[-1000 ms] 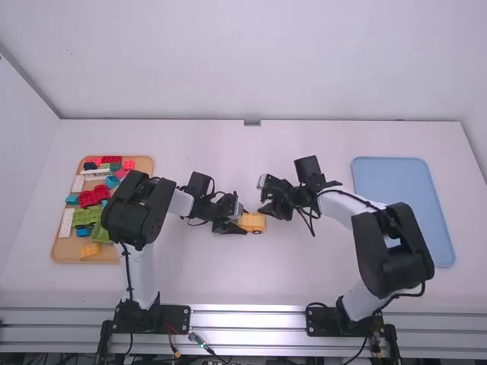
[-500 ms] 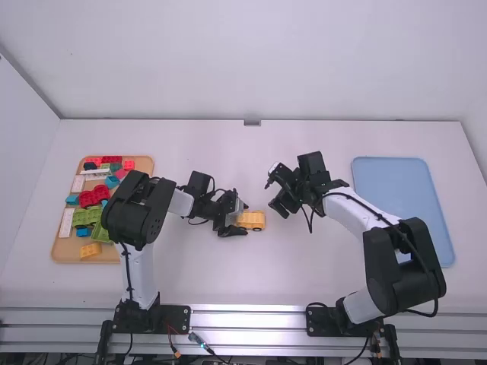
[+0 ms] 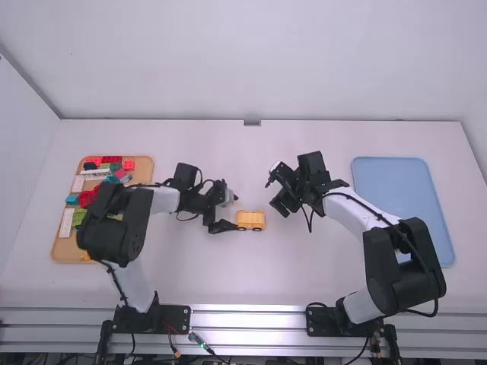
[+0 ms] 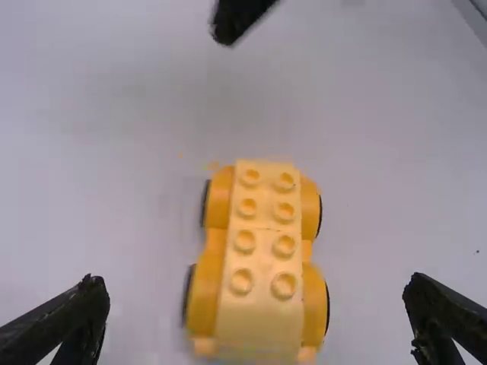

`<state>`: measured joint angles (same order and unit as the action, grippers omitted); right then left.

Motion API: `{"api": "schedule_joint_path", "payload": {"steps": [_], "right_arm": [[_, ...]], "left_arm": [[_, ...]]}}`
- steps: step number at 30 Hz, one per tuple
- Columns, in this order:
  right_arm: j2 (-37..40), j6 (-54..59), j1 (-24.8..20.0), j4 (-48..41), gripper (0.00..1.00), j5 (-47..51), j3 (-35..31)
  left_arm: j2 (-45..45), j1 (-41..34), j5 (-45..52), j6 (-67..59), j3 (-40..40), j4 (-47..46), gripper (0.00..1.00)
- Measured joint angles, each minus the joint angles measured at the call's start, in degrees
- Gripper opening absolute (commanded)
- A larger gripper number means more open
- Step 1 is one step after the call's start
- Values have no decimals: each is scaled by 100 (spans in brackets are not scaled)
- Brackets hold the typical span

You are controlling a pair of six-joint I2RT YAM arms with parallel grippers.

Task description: Assemble lego blocks to make yellow taxi

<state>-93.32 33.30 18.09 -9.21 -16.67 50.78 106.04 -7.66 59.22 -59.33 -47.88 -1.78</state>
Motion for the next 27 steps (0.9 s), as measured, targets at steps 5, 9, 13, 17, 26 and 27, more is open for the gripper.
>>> {"api": "schedule_joint_path", "payload": {"steps": [5,9,13,17,26,27], "right_arm": [[0,37,2,17,98,15,0],[0,48,0,232,98,26,0],[0,79,0,645,98,50,0],[0,66,0,894,99,50,0],[0,157,-44,1073,98,55,0],[0,164,-50,1078,99,50,0]], "left_arm": [[-901,516,-494,592,0,-527,99],[-1862,1193,-1517,2002,-7,-966,99],[-2763,2011,-2479,3751,-7,-1552,99],[-3390,2511,-2938,5071,-7,-1963,99],[-3952,2732,-3788,6658,-7,-2463,99],[-3952,2734,-4052,7023,-28,-2715,99]]}}
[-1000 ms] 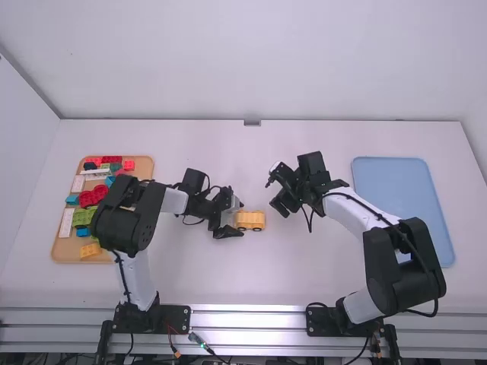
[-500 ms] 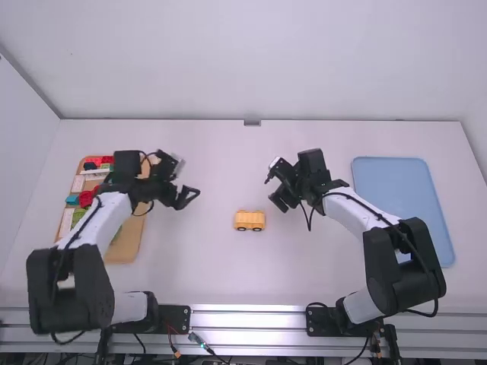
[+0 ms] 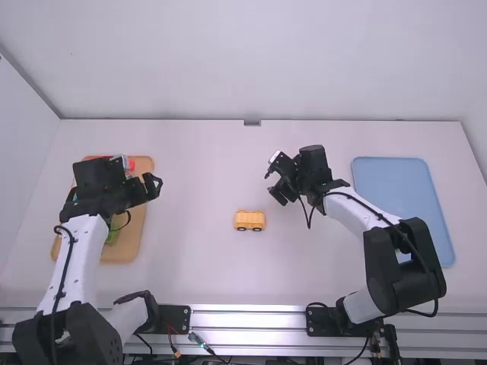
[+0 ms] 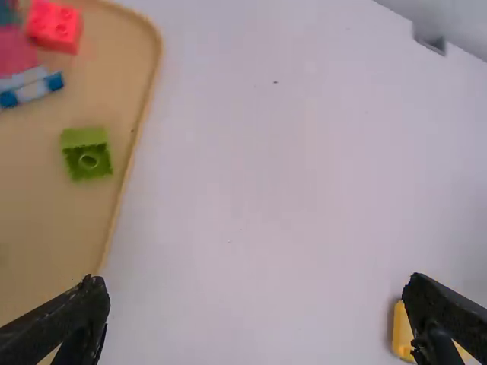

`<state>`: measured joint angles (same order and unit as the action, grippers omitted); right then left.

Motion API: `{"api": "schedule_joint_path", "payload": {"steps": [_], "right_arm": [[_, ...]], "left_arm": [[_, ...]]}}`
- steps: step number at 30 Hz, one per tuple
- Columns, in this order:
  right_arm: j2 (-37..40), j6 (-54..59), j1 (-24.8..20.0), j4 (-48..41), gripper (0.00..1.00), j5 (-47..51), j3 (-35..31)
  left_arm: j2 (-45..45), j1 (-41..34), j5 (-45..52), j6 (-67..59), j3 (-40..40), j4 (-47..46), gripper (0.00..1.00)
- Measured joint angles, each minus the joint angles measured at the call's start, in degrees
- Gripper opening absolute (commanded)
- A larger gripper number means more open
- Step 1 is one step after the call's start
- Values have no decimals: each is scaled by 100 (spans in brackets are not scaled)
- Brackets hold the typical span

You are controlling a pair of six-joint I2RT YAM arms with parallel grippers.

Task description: Assemble lego blocks to make yellow taxi

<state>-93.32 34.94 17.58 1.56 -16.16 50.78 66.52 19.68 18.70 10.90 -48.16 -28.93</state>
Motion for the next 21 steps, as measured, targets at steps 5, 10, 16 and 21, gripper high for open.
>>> {"api": "schedule_joint_path", "payload": {"steps": [5,10,16,21], "right_arm": [[0,-4,-103,0,99,2,0],[0,-13,-210,0,98,4,0],[0,-24,-212,0,99,2,0],[0,-17,-223,0,99,0,0]], "left_arm": [[79,116,-1001,1158,-280,-999,99],[468,798,-2028,2468,-901,-1703,99],[1241,1917,-2234,3154,-1211,-1727,99],[2352,2903,-2044,3399,-1534,-2002,100]]}}
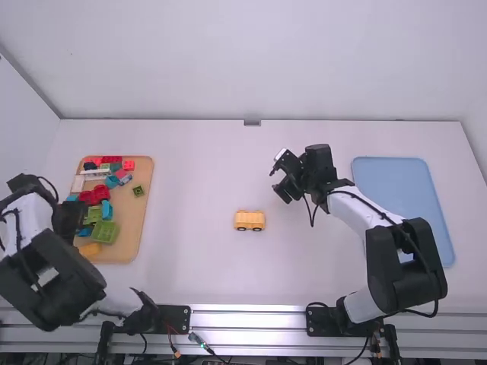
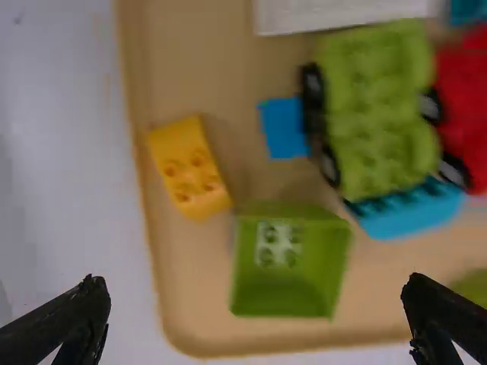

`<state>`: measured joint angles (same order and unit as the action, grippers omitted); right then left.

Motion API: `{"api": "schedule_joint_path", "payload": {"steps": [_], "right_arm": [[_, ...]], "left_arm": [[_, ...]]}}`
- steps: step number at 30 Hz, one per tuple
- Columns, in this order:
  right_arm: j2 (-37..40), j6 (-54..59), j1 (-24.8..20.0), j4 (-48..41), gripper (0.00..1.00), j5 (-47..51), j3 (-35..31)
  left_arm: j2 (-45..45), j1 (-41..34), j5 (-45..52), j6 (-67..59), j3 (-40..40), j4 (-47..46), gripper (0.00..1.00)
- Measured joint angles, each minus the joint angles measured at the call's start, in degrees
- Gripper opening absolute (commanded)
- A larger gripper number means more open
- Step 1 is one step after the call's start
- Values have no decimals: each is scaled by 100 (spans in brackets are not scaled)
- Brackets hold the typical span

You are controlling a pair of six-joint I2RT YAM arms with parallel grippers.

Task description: Assemble lego blocks to make yellow taxi

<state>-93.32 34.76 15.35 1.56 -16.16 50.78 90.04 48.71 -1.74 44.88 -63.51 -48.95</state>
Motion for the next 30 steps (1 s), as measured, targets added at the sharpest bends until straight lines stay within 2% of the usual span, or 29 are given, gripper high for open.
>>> {"api": "schedule_joint_path", "payload": {"steps": [5,11,12,15,16,18,24,30], "right_arm": [[0,-13,-15,2,99,4,0],[0,-7,-15,2,99,-2,0],[0,-9,-15,2,99,-2,0],[0,-7,-15,2,99,2,0],[0,-4,-15,2,99,0,0],[0,-4,-15,2,99,4,0],[0,-11,-15,2,98,2,0],[0,-13,-15,2,99,0,2]], "left_arm": [[682,404,39,444,-39,-111,99],[820,448,-42,793,-28,219,100],[822,446,-98,815,-9,317,93],[820,446,-173,782,103,527,86],[820,448,-170,758,177,651,79],[820,448,-120,669,302,872,73],[820,439,24,573,586,1244,68],[820,437,63,535,824,1576,48]]}}
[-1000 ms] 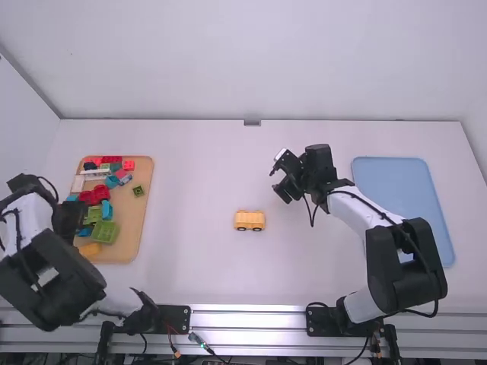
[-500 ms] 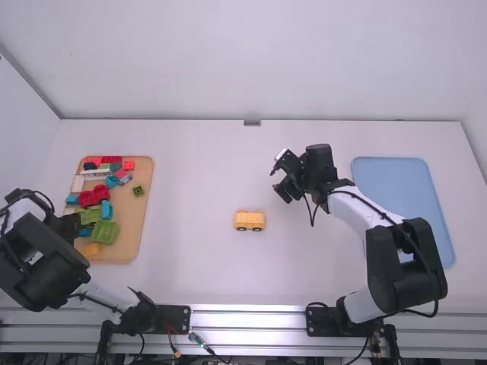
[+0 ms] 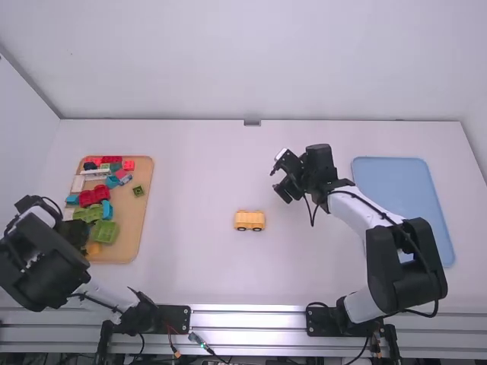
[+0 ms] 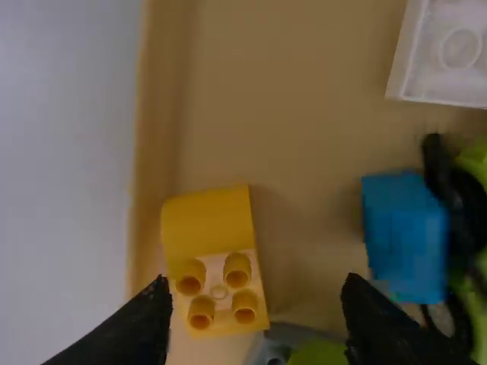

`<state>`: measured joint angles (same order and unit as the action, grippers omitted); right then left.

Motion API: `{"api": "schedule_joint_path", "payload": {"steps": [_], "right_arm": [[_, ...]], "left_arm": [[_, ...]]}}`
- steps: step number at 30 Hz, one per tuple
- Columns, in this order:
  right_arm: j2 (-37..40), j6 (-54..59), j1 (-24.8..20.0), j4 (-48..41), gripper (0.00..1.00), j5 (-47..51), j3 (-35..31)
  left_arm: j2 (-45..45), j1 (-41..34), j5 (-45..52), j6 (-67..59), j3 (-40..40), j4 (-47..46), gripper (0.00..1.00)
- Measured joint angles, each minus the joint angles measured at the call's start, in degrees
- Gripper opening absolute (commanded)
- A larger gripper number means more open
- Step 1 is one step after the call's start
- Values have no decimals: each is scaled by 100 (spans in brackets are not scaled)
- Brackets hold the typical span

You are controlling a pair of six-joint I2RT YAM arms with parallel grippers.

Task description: Assemble lego blocks to make yellow taxi

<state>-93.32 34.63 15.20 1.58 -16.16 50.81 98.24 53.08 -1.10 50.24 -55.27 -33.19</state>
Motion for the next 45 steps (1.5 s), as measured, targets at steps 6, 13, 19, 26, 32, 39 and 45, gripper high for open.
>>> {"api": "schedule_joint_path", "payload": {"steps": [6,13,19,26,32,39,45], "right_arm": [[0,7,0,0,98,0,-2],[0,9,0,0,99,0,-2],[0,-2,0,-7,99,2,-2],[0,11,0,-4,99,2,-2],[0,4,0,-7,99,0,-2],[0,-2,0,-9,99,2,-2],[0,7,0,-13,99,0,-2]], "left_arm": [[0,-2,-2,96,160,114,48],[0,-9,-2,118,164,136,42],[0,-11,0,118,459,678,43],[0,-11,-2,118,680,901,43],[-2,-11,-22,122,682,997,9],[-15,-11,4,120,564,588,2],[-9,-11,70,118,-352,-612,2]]}}
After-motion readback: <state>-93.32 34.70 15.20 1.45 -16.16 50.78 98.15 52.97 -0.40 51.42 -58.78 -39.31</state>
